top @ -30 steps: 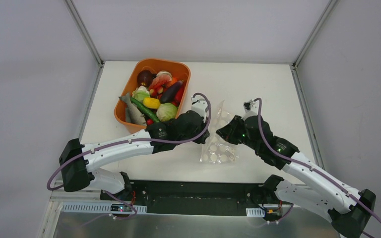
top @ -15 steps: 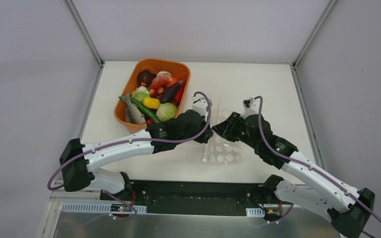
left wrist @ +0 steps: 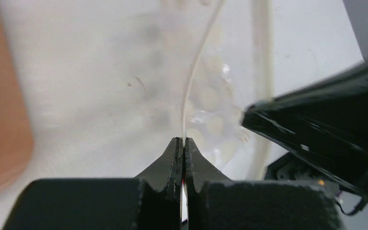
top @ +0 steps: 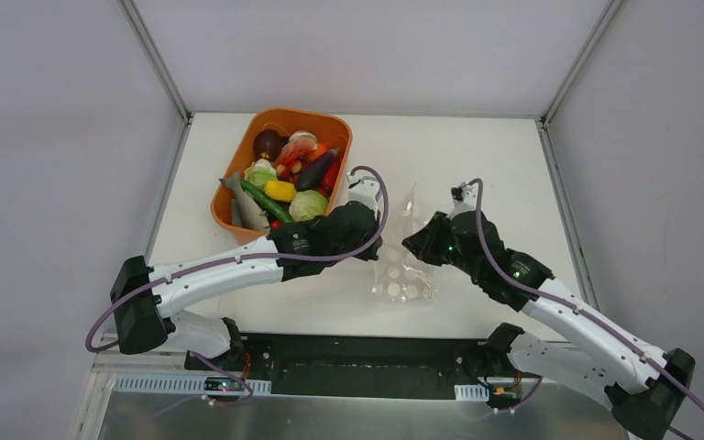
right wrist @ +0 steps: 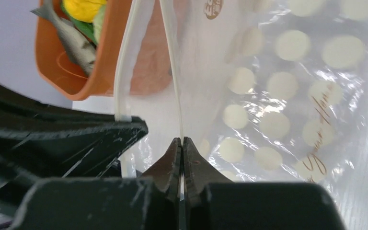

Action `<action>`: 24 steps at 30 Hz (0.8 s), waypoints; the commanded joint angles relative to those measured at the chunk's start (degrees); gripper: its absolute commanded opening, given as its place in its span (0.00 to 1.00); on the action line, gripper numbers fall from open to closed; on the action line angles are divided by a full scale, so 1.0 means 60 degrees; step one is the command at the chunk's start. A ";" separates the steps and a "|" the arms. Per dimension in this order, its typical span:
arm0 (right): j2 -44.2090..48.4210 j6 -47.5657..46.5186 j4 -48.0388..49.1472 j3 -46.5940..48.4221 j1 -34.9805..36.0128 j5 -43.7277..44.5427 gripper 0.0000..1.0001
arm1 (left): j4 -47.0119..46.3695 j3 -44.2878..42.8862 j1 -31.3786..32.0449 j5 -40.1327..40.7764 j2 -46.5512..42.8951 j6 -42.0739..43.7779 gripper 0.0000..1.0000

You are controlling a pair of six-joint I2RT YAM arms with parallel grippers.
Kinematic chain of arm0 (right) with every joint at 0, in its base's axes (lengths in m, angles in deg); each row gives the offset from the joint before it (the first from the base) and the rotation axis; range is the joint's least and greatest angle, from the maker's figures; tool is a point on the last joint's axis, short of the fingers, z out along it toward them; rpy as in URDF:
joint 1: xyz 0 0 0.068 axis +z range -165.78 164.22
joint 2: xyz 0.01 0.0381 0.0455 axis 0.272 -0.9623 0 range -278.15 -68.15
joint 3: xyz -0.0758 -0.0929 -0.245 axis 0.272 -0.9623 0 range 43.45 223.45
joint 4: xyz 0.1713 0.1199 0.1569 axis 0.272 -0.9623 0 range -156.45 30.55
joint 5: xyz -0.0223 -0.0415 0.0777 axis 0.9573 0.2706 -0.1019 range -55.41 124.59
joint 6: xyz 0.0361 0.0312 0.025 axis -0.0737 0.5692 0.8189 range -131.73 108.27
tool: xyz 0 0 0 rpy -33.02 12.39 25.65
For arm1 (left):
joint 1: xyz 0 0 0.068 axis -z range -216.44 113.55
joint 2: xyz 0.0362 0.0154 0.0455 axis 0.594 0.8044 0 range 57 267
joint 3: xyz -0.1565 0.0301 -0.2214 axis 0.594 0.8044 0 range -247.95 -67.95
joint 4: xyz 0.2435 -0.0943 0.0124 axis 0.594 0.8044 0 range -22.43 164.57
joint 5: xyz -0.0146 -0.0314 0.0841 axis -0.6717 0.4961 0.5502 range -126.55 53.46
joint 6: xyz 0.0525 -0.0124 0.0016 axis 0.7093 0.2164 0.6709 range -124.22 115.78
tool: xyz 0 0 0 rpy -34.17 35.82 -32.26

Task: Place the food in the zip-top bag and seal the zipper
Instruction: Open the zipper of the food storage bag.

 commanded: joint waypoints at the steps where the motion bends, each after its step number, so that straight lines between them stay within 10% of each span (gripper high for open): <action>1: 0.0714 -0.0605 -0.1051 0.1251 -0.0004 0.0018 0.00 | 0.1652 -0.0802 0.0002 0.2413 -0.0119 -0.0545 0.00; 18: 0.1213 -0.0060 -0.2853 0.2489 -0.0002 0.0553 0.00 | 0.2070 -0.0498 -0.0015 0.3002 -0.0059 -0.0935 0.00; 24: -0.0615 -0.0248 -0.2952 0.3317 0.0023 -0.0817 0.00 | 0.0624 -0.1041 -0.0015 0.0485 0.0287 0.0467 0.00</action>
